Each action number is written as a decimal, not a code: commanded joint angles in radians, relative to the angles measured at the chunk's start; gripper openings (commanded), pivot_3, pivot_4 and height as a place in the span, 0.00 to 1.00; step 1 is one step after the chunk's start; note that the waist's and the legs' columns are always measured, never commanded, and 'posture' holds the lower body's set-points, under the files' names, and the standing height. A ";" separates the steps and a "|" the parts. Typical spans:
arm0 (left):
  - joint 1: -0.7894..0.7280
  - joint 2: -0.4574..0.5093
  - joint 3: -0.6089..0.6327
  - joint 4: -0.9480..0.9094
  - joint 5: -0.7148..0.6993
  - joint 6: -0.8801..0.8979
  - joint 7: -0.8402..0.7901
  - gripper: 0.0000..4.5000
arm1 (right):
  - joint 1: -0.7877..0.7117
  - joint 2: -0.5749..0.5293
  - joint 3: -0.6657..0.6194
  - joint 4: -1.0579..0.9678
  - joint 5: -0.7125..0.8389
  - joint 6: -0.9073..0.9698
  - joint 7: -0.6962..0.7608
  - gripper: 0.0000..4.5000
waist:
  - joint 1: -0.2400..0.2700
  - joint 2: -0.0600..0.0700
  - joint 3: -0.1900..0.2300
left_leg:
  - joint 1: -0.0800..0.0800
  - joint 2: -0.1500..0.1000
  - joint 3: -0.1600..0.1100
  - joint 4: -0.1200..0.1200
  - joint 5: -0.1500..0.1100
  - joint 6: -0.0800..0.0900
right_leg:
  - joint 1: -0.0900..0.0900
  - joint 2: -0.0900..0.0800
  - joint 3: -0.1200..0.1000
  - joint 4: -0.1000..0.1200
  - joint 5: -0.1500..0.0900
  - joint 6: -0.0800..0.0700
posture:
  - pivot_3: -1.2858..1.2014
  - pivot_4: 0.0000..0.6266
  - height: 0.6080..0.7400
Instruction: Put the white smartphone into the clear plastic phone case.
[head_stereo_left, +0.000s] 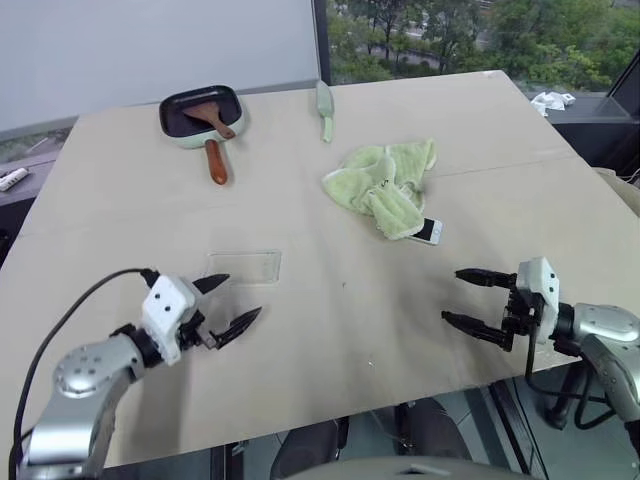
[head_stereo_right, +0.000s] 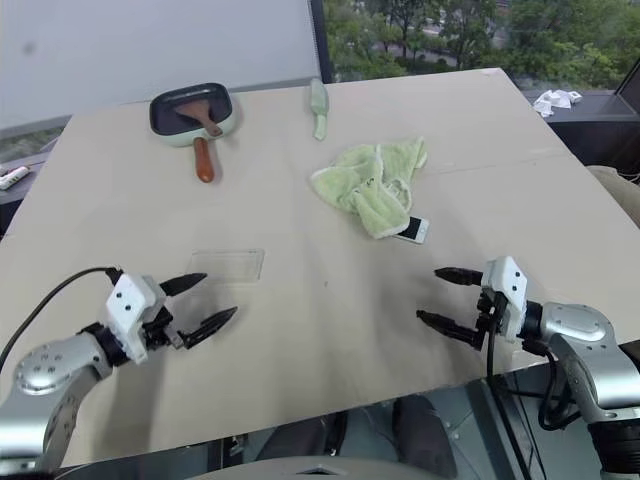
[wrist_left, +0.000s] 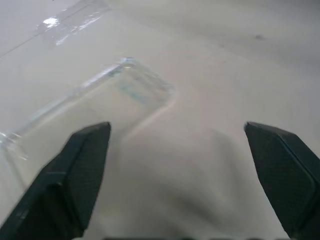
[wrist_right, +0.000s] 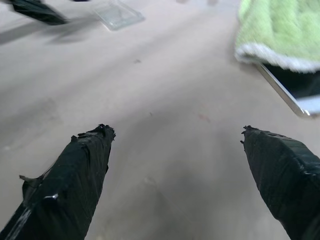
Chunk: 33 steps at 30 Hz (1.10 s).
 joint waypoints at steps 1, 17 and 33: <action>-0.098 0.040 -0.053 0.097 0.044 -0.048 -0.061 0.98 | -0.019 0.012 0.003 -0.073 0.025 0.015 -0.015 1.00 | 0.000 0.000 0.000 | 0.000 0.000 -0.001 0.000 0.000 0.000 | 0.000 0.000 0.000 0.000 0.000 0.000 | 0.52 0.24 1.00; -0.324 0.082 -0.237 0.340 0.088 0.050 -0.241 0.06 | -0.005 0.027 0.000 -0.144 0.018 0.017 -0.063 1.00 | -0.004 0.006 -0.003 | 0.002 0.000 0.000 -0.001 0.000 0.000 | -0.001 0.000 0.001 0.003 0.000 0.000 | 0.52 0.24 1.00; -0.379 -0.047 -0.493 -0.190 0.057 0.379 -0.127 0.02 | 0.022 -0.032 -0.072 -0.057 0.005 -0.034 -0.027 1.00 | -0.008 0.005 -0.003 | -0.001 0.000 0.000 -0.001 0.000 0.000 | -0.003 0.001 0.003 0.003 0.000 0.000 | 0.52 0.24 1.00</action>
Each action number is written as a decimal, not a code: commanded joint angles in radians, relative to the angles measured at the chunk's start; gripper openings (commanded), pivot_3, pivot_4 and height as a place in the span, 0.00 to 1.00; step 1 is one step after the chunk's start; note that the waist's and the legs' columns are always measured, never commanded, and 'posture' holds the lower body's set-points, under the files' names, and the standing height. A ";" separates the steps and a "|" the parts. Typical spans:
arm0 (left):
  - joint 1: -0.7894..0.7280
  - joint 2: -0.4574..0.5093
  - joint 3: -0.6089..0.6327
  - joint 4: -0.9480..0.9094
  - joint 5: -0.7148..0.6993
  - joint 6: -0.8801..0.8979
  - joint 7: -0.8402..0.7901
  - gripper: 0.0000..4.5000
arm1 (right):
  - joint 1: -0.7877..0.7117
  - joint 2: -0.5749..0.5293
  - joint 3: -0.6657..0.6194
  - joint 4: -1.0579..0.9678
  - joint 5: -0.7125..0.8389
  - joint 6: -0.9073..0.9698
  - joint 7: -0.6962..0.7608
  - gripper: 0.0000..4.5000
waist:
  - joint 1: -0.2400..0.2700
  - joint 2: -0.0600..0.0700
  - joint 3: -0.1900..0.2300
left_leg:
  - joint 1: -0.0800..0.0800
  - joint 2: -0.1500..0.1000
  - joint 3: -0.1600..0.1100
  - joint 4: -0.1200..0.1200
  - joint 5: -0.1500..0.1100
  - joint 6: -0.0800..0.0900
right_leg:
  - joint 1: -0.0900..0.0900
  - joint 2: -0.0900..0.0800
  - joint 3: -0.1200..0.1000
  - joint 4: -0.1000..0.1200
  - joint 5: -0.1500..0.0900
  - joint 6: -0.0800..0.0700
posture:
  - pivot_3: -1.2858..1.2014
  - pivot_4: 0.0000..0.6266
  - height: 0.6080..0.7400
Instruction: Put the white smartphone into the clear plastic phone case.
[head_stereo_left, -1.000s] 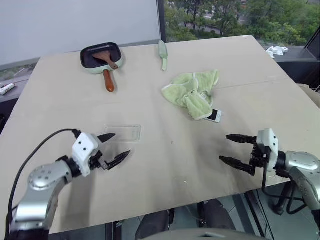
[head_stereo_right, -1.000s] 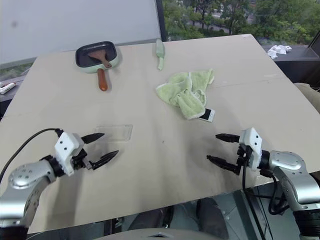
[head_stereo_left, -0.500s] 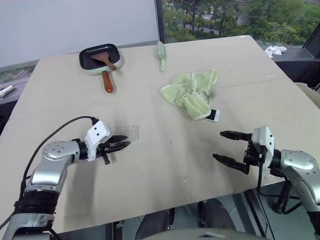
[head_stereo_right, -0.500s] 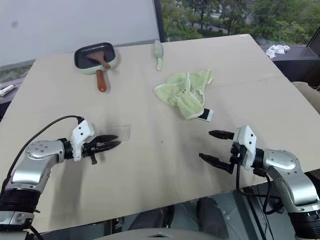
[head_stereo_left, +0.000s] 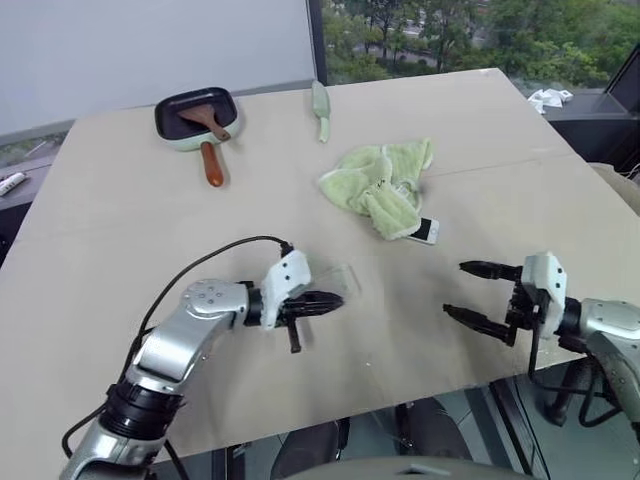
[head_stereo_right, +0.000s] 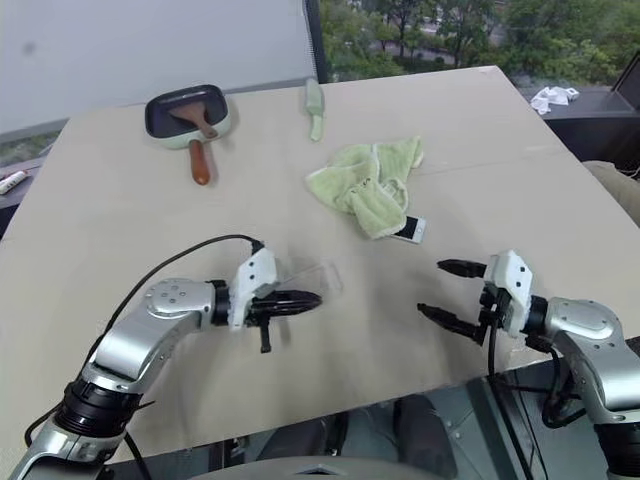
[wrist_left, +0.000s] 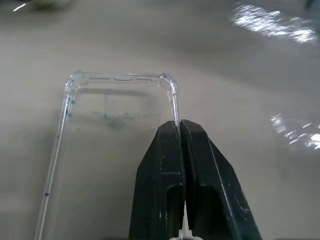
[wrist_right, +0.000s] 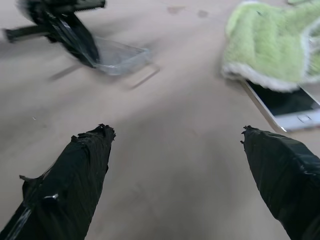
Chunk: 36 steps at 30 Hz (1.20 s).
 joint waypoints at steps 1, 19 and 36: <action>-0.004 0.024 -0.021 -0.024 0.025 -0.037 -0.014 0.02 | 0.006 -0.005 -0.032 -0.016 0.007 -0.026 0.010 1.00 | 0.002 0.000 0.000 | 0.000 0.000 0.000 0.000 0.000 0.000 | 0.000 0.000 0.000 0.000 0.000 0.000 | 0.52 0.24 1.00; 0.103 0.080 0.348 -0.226 -0.293 0.031 0.026 0.76 | -0.378 0.166 0.160 0.163 -0.218 0.151 -0.299 1.00 | -0.010 -0.001 0.001 | 0.000 0.000 0.003 0.001 0.000 0.000 | -0.003 0.000 0.002 0.003 0.000 0.000 | 0.52 0.24 1.00; 0.286 0.043 0.756 -0.434 -0.446 0.256 0.461 0.77 | -1.027 0.512 0.259 1.115 -0.476 -0.097 -0.432 0.61 | -0.022 -0.003 0.002 | -0.003 0.000 0.004 -0.001 0.000 -0.001 | -0.006 -0.001 -0.002 0.001 0.000 -0.001 | 0.52 0.24 1.00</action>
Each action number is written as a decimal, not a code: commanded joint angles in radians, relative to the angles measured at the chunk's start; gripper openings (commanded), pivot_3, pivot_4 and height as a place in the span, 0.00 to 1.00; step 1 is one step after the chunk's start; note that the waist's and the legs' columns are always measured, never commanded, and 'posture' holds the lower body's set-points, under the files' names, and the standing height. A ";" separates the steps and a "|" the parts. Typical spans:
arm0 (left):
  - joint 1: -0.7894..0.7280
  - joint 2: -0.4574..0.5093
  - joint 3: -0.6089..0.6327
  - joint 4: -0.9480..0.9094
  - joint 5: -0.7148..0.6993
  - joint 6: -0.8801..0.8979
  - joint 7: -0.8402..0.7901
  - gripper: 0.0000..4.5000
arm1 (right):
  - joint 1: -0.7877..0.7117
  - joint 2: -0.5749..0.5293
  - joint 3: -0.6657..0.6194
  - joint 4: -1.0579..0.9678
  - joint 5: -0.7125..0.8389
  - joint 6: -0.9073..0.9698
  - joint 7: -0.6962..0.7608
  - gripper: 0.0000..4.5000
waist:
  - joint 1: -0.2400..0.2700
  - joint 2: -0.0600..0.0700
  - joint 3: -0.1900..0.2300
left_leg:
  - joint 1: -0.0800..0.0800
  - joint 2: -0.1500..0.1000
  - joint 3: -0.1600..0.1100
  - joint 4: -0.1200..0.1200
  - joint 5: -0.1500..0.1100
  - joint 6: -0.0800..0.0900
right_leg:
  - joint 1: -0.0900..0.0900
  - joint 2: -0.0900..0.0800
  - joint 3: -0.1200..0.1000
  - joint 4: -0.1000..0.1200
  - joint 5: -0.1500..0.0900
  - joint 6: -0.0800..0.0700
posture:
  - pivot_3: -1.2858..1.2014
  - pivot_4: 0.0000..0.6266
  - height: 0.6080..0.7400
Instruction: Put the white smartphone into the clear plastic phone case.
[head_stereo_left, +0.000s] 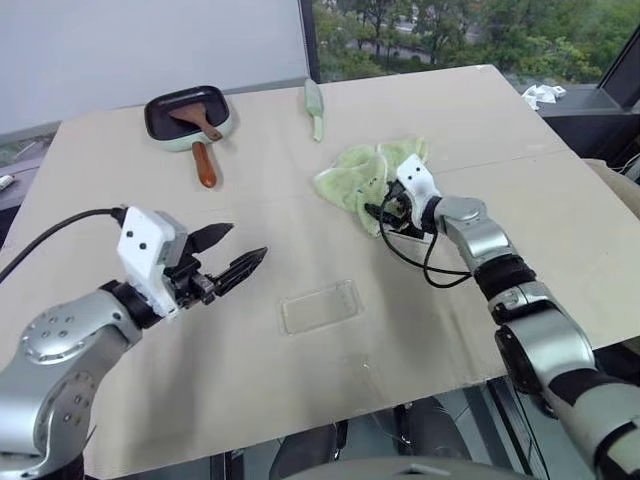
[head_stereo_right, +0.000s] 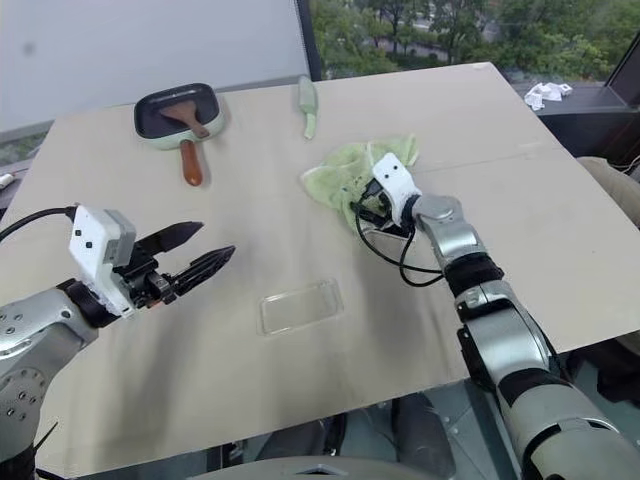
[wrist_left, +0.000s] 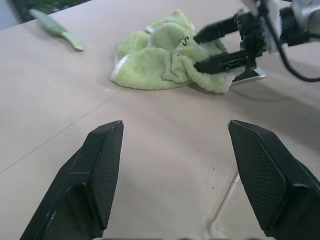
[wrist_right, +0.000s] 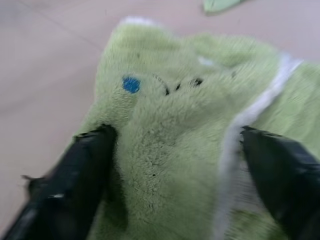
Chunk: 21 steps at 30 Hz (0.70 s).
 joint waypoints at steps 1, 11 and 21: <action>0.008 0.006 0.038 -0.056 -0.050 0.016 0.034 0.77 | -0.046 0.012 -0.038 0.036 0.010 -0.027 0.000 0.48 | -0.004 0.000 0.000 | 0.000 0.000 0.000 0.000 0.000 0.000 | 0.000 0.000 0.001 0.001 0.000 0.000 | 0.52 0.24 1.00; -0.019 0.042 -0.038 -0.007 -0.059 -0.001 0.015 0.77 | -0.079 -0.051 -0.173 0.073 0.025 -0.147 -0.136 0.01 | -0.008 0.000 0.000 | 0.001 0.000 0.001 0.000 0.000 0.000 | 0.000 0.000 0.002 0.002 0.000 0.000 | 0.52 0.24 1.00; -0.082 0.038 -0.127 0.048 -0.030 -0.035 -0.004 0.77 | -0.169 -0.276 -0.284 0.264 -0.027 -0.143 -0.437 0.01 | -0.007 0.001 0.001 | 0.001 0.000 0.003 -0.002 0.000 0.000 | -0.001 0.000 0.003 0.000 0.000 0.000 | 0.52 0.24 1.00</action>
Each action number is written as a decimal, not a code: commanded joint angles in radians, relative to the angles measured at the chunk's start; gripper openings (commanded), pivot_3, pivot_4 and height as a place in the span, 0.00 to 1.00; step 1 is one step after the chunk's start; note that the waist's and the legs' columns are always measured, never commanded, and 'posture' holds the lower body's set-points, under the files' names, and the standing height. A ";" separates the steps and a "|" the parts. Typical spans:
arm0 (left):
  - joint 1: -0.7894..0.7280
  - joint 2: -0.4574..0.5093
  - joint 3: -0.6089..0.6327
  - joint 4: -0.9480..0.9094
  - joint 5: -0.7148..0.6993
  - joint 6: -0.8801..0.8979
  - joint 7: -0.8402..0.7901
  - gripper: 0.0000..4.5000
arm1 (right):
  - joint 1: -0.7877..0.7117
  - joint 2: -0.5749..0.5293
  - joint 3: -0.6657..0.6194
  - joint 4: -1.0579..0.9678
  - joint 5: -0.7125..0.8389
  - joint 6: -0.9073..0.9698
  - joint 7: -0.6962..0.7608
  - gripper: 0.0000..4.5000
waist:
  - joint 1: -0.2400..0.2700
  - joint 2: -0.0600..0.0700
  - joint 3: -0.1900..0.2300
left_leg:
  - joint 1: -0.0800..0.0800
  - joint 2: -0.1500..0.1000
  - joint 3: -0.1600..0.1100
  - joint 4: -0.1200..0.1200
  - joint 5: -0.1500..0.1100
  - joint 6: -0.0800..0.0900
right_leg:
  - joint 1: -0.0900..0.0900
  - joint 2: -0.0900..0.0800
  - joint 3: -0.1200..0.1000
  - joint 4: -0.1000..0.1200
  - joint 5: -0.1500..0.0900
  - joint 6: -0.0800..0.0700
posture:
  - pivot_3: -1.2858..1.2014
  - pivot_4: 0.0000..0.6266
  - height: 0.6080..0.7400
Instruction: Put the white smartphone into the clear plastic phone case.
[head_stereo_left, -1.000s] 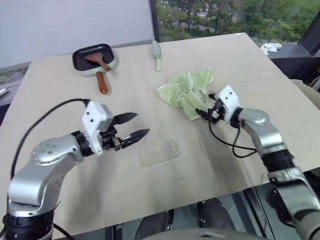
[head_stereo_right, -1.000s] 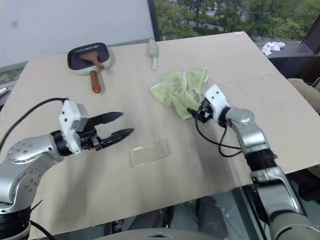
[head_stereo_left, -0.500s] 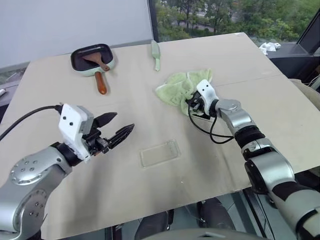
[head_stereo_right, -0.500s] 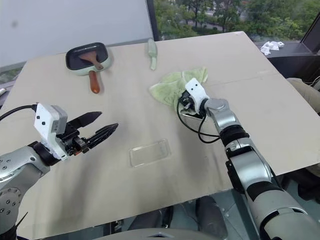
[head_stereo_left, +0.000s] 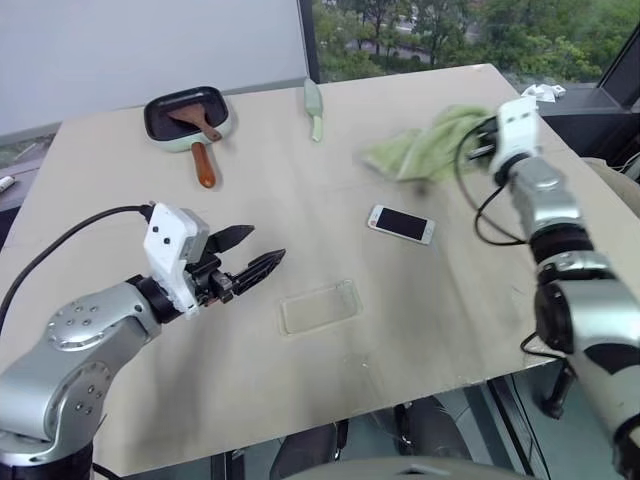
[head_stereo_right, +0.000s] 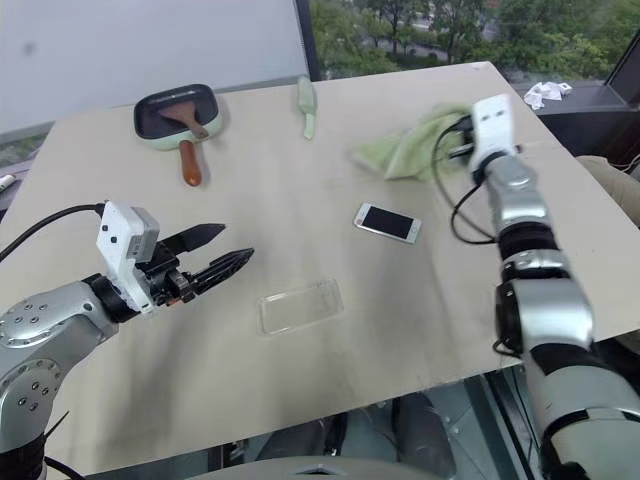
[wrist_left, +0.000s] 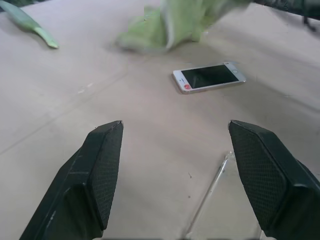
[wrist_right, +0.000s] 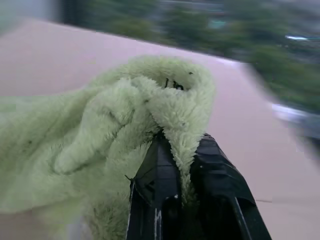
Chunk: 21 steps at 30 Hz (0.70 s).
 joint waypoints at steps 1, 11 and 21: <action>-0.018 0.009 -0.008 -0.005 0.011 -0.034 -0.009 0.77 | -0.011 -0.009 -0.010 0.008 0.011 0.017 0.051 0.17 | -0.012 0.000 0.000 | 0.000 0.000 0.001 0.000 0.000 0.000 | 0.000 0.000 0.001 0.000 0.000 0.000 | 0.52 0.24 1.00; 0.094 0.043 0.062 -0.003 0.025 -0.059 -0.073 0.77 | 0.182 -0.155 0.068 -0.496 0.100 0.340 0.604 0.98 | -0.022 0.001 0.001 | -0.002 0.001 0.003 0.000 0.000 0.000 | -0.003 0.000 0.005 0.001 0.000 0.000 | 0.52 0.24 1.00; 0.274 0.077 0.128 0.059 0.081 -0.161 -0.242 0.77 | 0.394 -0.360 0.101 -0.883 0.130 0.480 0.808 0.98 | 0.001 0.002 0.001 | -0.005 0.001 0.004 0.000 0.000 0.000 | -0.005 0.000 0.003 0.001 0.000 0.000 | 0.52 0.24 1.00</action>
